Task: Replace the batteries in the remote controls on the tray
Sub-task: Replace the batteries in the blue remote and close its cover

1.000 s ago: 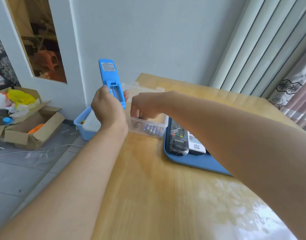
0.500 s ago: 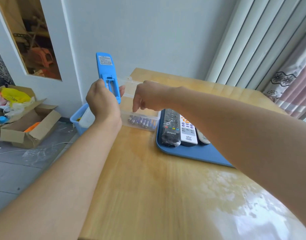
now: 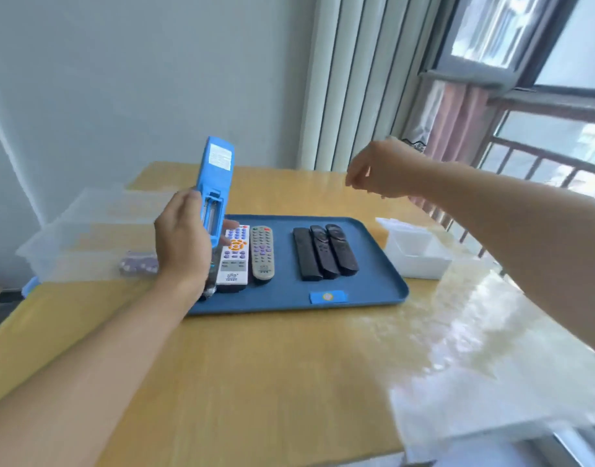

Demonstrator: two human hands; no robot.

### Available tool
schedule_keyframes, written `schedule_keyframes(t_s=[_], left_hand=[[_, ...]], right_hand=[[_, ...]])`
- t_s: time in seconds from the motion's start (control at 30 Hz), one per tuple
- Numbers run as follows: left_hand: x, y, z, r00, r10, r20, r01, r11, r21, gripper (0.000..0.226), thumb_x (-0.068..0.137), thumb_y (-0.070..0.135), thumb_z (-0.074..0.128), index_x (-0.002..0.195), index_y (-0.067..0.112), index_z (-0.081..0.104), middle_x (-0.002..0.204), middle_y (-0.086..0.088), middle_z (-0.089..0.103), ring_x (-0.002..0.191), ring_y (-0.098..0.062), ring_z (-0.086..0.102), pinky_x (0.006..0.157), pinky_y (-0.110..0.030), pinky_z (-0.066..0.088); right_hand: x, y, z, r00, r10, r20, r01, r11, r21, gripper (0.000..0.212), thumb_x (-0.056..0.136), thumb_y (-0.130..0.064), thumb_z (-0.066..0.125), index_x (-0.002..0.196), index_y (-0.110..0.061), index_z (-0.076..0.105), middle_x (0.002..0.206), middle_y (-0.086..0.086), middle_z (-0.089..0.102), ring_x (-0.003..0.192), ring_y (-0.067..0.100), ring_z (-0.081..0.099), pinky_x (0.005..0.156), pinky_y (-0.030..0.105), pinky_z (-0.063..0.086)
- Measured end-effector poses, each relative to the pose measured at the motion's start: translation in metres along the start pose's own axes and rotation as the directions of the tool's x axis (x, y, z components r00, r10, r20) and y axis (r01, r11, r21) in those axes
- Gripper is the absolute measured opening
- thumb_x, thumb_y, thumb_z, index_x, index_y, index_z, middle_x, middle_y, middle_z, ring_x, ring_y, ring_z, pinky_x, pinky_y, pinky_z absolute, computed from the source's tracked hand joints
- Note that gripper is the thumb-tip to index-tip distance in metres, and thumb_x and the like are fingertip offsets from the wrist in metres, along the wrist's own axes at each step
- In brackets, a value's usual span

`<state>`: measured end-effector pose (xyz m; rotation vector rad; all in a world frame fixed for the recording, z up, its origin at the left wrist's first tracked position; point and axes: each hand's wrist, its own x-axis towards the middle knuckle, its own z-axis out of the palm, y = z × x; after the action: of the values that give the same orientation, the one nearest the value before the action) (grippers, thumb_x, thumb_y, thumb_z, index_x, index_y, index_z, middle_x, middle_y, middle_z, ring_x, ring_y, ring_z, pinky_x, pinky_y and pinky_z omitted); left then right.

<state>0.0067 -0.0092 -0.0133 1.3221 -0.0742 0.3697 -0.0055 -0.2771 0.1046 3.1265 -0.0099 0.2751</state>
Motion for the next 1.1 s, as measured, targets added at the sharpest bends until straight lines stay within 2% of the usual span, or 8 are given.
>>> schedule_keyframes(t_s=[0.1, 0.23, 0.37, 0.5, 0.57, 0.8, 0.9, 1.1], left_hand=[[-0.032, -0.004, 0.053, 0.991, -0.093, 0.099, 0.098, 0.994, -0.050, 0.025, 0.104, 0.015, 0.038, 0.097, 0.006, 0.061, 0.092, -0.009, 0.064, 0.060, -0.021, 0.073, 0.041, -0.023, 0.046], [-0.071, -0.014, 0.103, 0.962, -0.184, 0.199, 0.197, 0.979, -0.044, 0.028, 0.106, 0.018, 0.039, 0.108, 0.007, 0.065, 0.096, -0.012, 0.071, 0.062, -0.021, 0.073, 0.045, -0.025, 0.051], [-0.088, -0.025, 0.130, 0.944, -0.219, 0.247, 0.223, 0.975, 0.011, 0.032, 0.105, 0.020, 0.039, 0.107, 0.001, 0.065, 0.101, -0.020, 0.072, 0.065, -0.024, 0.074, 0.049, -0.027, 0.054], [-0.100, -0.035, 0.130, 0.948, -0.217, 0.232, 0.204, 0.976, 0.079, 0.032, 0.107, 0.021, 0.039, 0.109, 0.003, 0.065, 0.103, -0.021, 0.073, 0.053, -0.013, 0.069, 0.042, -0.017, 0.045], [-0.104, -0.037, 0.127, 0.946, -0.218, 0.238, 0.206, 0.976, 0.078, 0.032, 0.108, 0.020, 0.038, 0.113, 0.002, 0.064, 0.106, -0.021, 0.072, 0.051, -0.011, 0.067, 0.040, -0.016, 0.044], [-0.103, -0.038, 0.122, 0.962, -0.158, 0.222, 0.144, 0.987, 0.074, 0.029, 0.108, 0.019, 0.039, 0.103, 0.007, 0.065, 0.095, -0.012, 0.075, 0.062, -0.020, 0.073, 0.058, -0.038, 0.057], [-0.104, -0.037, 0.119, 0.960, -0.169, 0.224, 0.151, 0.984, 0.096, 0.029, 0.108, 0.022, 0.039, 0.097, 0.016, 0.064, 0.074, 0.005, 0.074, 0.061, -0.021, 0.072, 0.069, -0.055, 0.056], [-0.106, -0.034, 0.118, 0.959, -0.182, 0.219, 0.162, 0.981, 0.104, 0.028, 0.108, 0.023, 0.039, 0.096, 0.017, 0.064, 0.068, 0.004, 0.073, 0.060, -0.020, 0.072, 0.071, -0.061, 0.054]], right_hand=[[-0.024, 0.051, 0.007, 0.977, 0.183, 0.106, -0.178, 0.983, -0.056, 0.019, 0.090, -0.010, 0.062, 0.091, -0.022, 0.077, 0.075, -0.005, 0.073, 0.053, 0.008, 0.067, 0.056, 0.025, 0.058], [-0.048, 0.081, 0.050, 0.912, 0.315, 0.262, -0.301, 0.949, -0.091, 0.011, 0.089, -0.017, 0.065, 0.097, -0.017, 0.073, 0.087, 0.000, 0.067, 0.079, 0.018, 0.063, 0.069, 0.028, 0.050], [-0.057, 0.108, 0.092, 0.908, 0.382, 0.173, -0.388, 0.921, 0.003, 0.025, 0.079, -0.034, 0.059, 0.096, -0.027, 0.074, 0.094, -0.001, 0.070, 0.092, 0.025, 0.068, 0.082, 0.039, 0.058], [-0.073, 0.109, 0.092, 0.920, 0.350, 0.174, -0.356, 0.935, 0.003, 0.012, 0.084, -0.038, 0.068, 0.094, -0.042, 0.064, 0.099, -0.010, 0.067, 0.093, 0.018, 0.066, 0.084, 0.038, 0.058], [-0.082, 0.113, 0.098, 0.918, 0.368, 0.149, -0.378, 0.925, 0.038, 0.026, 0.076, -0.032, 0.068, 0.098, -0.046, 0.068, 0.094, -0.012, 0.068, 0.087, 0.014, 0.065, 0.074, 0.034, 0.061], [-0.097, 0.107, 0.100, 0.949, 0.299, 0.103, -0.299, 0.954, -0.020, 0.037, 0.089, -0.020, 0.067, 0.125, -0.028, 0.067, 0.115, 0.001, 0.069, 0.101, 0.019, 0.058, 0.054, 0.022, 0.039], [-0.097, 0.103, 0.099, 0.956, 0.275, 0.101, -0.274, 0.961, -0.028, 0.030, 0.093, -0.013, 0.061, 0.122, -0.016, 0.069, 0.113, 0.006, 0.071, 0.097, 0.022, 0.059, 0.048, 0.022, 0.034], [-0.090, 0.101, 0.100, 0.952, 0.284, 0.115, -0.275, 0.957, -0.091, 0.026, 0.097, -0.011, 0.055, 0.118, -0.009, 0.070, 0.113, 0.012, 0.069, 0.087, 0.025, 0.057, 0.045, 0.022, 0.029]])
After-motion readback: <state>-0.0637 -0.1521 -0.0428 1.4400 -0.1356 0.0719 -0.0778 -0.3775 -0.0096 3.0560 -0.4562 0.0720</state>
